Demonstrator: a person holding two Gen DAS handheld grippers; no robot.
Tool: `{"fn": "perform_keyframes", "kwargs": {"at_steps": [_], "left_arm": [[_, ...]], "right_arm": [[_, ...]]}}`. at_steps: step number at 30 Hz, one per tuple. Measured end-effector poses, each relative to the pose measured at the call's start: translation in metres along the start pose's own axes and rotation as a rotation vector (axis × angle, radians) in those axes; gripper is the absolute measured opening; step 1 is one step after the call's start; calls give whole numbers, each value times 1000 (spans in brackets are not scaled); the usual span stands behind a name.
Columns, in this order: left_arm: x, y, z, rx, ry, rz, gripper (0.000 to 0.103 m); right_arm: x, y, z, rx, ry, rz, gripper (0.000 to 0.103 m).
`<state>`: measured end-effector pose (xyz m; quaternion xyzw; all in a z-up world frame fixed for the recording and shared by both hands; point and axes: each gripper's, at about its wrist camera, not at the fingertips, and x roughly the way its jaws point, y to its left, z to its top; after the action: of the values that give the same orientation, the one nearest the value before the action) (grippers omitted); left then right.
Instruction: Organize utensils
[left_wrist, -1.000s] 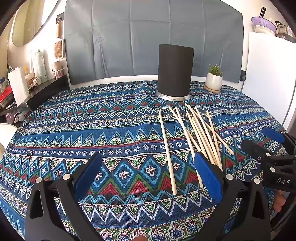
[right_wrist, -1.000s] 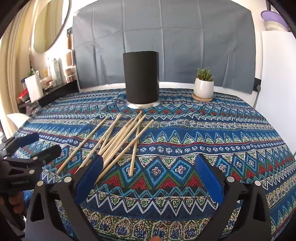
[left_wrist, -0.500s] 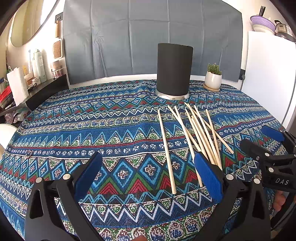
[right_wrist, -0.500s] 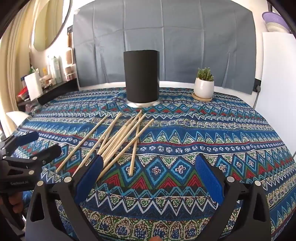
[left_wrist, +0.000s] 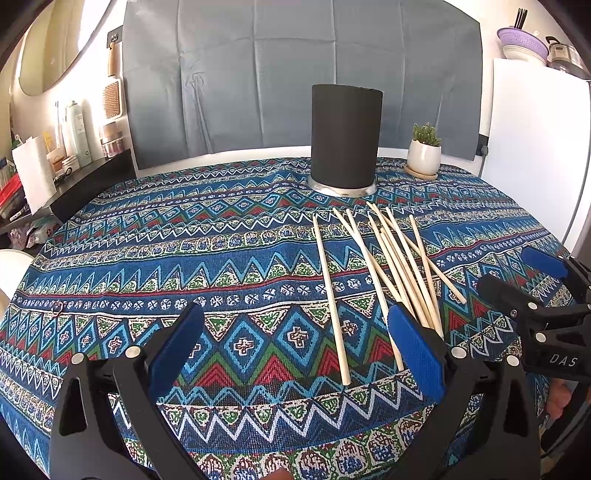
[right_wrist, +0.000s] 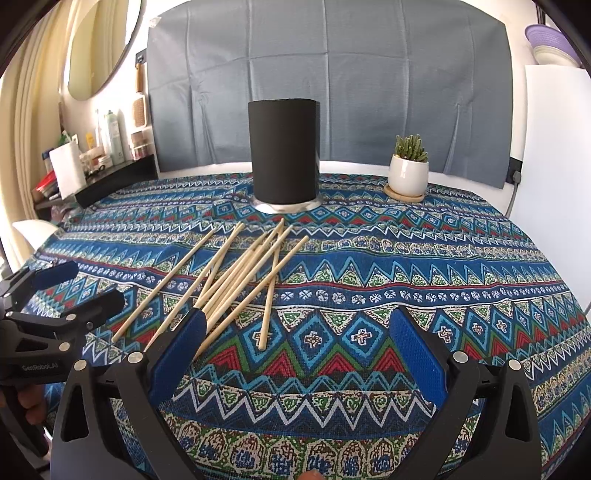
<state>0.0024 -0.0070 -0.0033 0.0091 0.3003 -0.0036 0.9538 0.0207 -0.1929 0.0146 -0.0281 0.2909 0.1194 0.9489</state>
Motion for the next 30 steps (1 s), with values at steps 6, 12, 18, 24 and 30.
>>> {"fn": "perform_keyframes", "kwargs": {"at_steps": [6, 12, 18, 24, 30], "left_arm": [[1, -1, -1, 0, 1, -1, 97], [1, -2, -1, 2, 0, -2, 97], [1, -1, -2, -3, 1, -3, 97], [1, -1, -2, -4, 1, -4, 97], [1, -2, -2, -2, 0, -3, 97]], "right_arm": [[0, 1, 0, -1, -1, 1, 95], [1, 3, -1, -8, 5, -7, 95], [0, 2, 0, -11, 4, -7, 95], [-1, 2, 0, -13, 5, -8, 95], [-1, 2, 0, -13, 4, -8, 95]]}}
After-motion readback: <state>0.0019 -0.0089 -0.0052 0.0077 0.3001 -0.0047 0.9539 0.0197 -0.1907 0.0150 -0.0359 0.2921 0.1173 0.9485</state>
